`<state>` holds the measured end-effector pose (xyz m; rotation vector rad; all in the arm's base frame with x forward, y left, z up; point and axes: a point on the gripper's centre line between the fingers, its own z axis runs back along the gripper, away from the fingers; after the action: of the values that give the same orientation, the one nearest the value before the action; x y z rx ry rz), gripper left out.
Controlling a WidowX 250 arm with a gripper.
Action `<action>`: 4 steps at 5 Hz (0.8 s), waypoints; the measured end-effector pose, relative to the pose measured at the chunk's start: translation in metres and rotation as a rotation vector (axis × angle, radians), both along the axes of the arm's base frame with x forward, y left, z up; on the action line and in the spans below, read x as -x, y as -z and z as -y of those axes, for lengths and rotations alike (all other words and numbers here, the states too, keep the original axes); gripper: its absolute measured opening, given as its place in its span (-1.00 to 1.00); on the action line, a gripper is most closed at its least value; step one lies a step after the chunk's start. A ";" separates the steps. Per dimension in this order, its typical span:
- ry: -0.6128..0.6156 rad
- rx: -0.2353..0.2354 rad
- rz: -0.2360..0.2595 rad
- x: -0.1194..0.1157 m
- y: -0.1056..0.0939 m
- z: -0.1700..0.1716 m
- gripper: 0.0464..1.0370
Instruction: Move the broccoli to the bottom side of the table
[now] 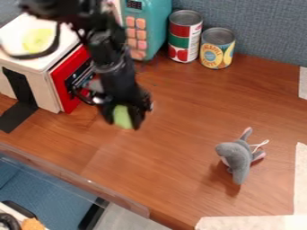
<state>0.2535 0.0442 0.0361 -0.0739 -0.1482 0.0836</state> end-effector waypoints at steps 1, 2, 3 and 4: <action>0.024 -0.057 -0.022 0.020 0.020 -0.004 0.29; 0.043 -0.127 -0.068 0.047 0.049 -0.010 0.29; 0.050 -0.159 -0.054 0.049 0.052 -0.014 0.41; 0.042 -0.134 -0.082 0.054 0.051 -0.011 0.82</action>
<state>0.1996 0.0557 -0.0151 0.0599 -0.0701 0.0348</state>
